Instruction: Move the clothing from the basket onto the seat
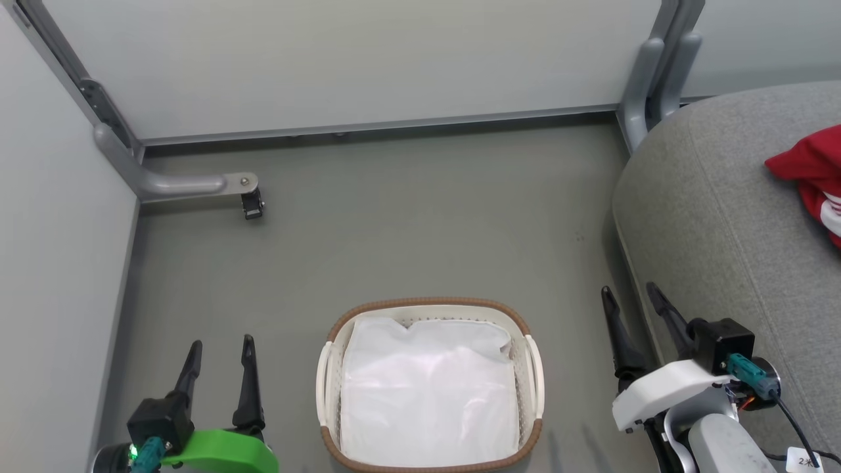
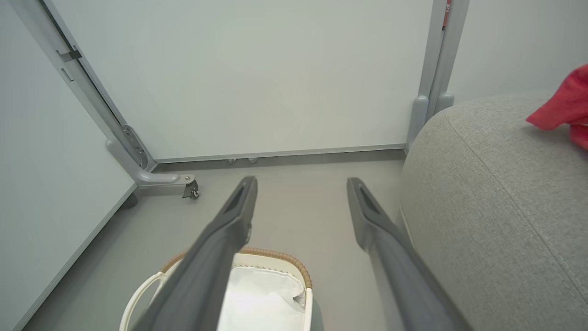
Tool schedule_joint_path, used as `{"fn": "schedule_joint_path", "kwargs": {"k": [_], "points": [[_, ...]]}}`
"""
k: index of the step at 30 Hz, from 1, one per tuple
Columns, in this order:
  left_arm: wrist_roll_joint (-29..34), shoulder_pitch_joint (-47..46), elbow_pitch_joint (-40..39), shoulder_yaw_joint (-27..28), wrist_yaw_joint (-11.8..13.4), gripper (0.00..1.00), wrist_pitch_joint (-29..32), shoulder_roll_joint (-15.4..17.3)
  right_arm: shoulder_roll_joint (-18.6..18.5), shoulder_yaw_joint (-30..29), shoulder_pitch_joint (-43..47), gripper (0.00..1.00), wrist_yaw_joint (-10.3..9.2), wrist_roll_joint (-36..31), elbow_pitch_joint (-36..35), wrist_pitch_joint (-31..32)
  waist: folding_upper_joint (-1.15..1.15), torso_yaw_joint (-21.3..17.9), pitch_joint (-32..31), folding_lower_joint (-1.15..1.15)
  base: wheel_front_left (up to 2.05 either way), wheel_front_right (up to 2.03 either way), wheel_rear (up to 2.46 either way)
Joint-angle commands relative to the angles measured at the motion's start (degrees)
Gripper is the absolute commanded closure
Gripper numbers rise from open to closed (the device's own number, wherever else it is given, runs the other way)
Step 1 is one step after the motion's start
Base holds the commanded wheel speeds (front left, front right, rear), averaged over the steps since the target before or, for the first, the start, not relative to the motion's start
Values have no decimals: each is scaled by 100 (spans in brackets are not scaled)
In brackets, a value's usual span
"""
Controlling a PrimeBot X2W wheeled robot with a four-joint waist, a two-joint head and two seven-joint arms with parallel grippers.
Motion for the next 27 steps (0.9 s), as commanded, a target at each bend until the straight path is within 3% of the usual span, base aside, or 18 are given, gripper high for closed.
{"fn": "schedule_joint_path", "kwargs": {"k": [1, 4, 5, 8, 27], "points": [[-14, 113, -45, -35, 24, 0, -4, 11, -27, -23, 88, 0, -6, 7, -11, -12, 0, 19, -77, 0, 0, 0, 0], [-125, 183, 12, -90, -28, 0, -4, 11, -28, -93, 162, 0, -6, 37, 9, -12, 0, 48, -162, 0, 0, 0, 0], [-135, 103, 19, -108, -26, 100, 0, 0, 0, -77, 56, 100, 1, 12, -4, 0, 0, 26, -128, 0, 0, 0, 0], [-185, 113, 138, -120, -26, 100, 18, -14, 17, -81, 138, 100, 1, 57, 114, 19, 0, 27, -136, 0, 0, 0, 0], [-2096, -65, 30, 130, -87, 100, 543, -9, 8, -330, 190, 100, 0, 1982, -97, 544, 0, -11, -197, 0, 0, 0, 0]]}}
